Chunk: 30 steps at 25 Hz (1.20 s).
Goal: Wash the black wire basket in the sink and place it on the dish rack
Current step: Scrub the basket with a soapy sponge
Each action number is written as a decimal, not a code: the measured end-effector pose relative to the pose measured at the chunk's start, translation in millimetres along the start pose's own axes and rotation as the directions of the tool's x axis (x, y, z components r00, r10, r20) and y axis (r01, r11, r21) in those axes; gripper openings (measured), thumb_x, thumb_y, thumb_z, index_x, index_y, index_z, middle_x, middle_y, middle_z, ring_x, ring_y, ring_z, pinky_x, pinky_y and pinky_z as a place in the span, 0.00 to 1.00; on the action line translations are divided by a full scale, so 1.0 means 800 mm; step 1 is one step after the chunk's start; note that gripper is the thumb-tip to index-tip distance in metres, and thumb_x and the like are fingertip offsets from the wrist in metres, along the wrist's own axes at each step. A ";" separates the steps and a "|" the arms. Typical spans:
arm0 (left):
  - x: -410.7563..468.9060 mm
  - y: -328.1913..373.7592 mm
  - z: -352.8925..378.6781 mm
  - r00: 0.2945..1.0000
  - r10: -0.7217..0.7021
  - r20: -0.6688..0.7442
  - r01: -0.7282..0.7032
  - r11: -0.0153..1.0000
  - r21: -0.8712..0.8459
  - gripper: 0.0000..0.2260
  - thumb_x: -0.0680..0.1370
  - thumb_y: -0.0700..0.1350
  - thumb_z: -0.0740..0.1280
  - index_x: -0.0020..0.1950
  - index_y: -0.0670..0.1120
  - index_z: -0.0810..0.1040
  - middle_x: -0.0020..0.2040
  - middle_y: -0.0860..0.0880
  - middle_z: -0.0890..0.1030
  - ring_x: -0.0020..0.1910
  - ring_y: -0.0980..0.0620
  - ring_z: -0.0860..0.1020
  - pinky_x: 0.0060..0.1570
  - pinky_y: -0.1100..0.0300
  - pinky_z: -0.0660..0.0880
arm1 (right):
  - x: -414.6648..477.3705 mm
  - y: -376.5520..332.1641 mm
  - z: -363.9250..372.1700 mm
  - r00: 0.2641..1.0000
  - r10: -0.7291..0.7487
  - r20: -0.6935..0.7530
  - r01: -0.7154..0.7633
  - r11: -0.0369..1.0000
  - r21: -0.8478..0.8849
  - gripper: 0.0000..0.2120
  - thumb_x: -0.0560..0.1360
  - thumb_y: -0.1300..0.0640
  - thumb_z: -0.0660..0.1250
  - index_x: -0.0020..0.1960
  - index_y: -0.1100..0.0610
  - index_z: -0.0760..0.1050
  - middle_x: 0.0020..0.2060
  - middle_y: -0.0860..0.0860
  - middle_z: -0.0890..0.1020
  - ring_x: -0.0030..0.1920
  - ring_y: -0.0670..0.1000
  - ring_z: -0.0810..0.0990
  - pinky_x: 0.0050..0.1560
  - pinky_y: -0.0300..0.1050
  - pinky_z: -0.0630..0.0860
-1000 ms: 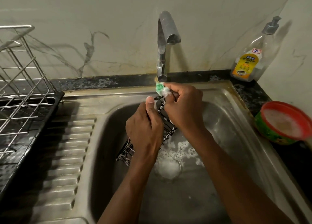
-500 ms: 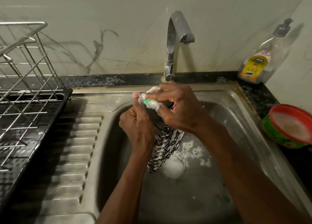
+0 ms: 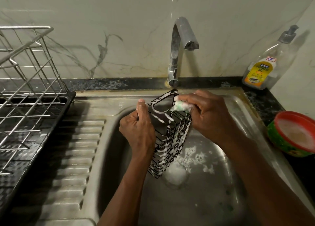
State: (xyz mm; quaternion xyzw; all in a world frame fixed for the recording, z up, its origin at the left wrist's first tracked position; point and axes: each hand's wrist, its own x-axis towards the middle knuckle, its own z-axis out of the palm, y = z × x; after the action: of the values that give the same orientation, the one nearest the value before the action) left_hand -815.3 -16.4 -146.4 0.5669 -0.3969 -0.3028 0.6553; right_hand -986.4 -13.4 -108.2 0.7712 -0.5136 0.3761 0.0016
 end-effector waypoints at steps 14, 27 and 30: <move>-0.014 -0.004 0.007 0.993 0.064 0.097 -0.065 0.998 0.005 0.27 0.83 0.50 0.66 0.25 0.50 0.63 0.23 0.53 0.60 0.23 0.52 0.56 0.27 0.56 0.53 | -0.009 0.031 -0.006 0.947 0.322 0.003 -0.318 0.934 0.166 0.15 0.74 0.68 0.71 0.60 0.58 0.82 0.45 0.51 0.85 0.36 0.40 0.80 0.37 0.28 0.76; -0.027 0.001 0.005 0.971 0.141 0.191 -0.149 0.988 0.030 0.26 0.82 0.49 0.66 0.26 0.47 0.62 0.24 0.54 0.59 0.24 0.56 0.56 0.27 0.54 0.53 | 0.034 0.046 0.010 0.929 0.371 -0.002 -0.370 0.926 0.072 0.12 0.75 0.67 0.70 0.57 0.60 0.84 0.50 0.55 0.87 0.43 0.43 0.81 0.41 0.20 0.70; -0.017 -0.007 0.001 0.987 0.091 0.132 -0.095 0.995 0.027 0.27 0.81 0.52 0.67 0.27 0.43 0.61 0.24 0.46 0.59 0.25 0.51 0.57 0.26 0.50 0.56 | 0.022 0.033 0.015 0.964 0.264 0.041 -0.267 0.960 0.082 0.15 0.75 0.69 0.67 0.58 0.59 0.83 0.50 0.55 0.86 0.41 0.43 0.79 0.42 0.21 0.69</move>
State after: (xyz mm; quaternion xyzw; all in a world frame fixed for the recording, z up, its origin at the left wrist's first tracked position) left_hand -822.1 -6.3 -154.5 0.5376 -0.4697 -0.3016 0.6320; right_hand -996.9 -44.3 -116.9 0.7001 -0.5957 0.3833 -0.0898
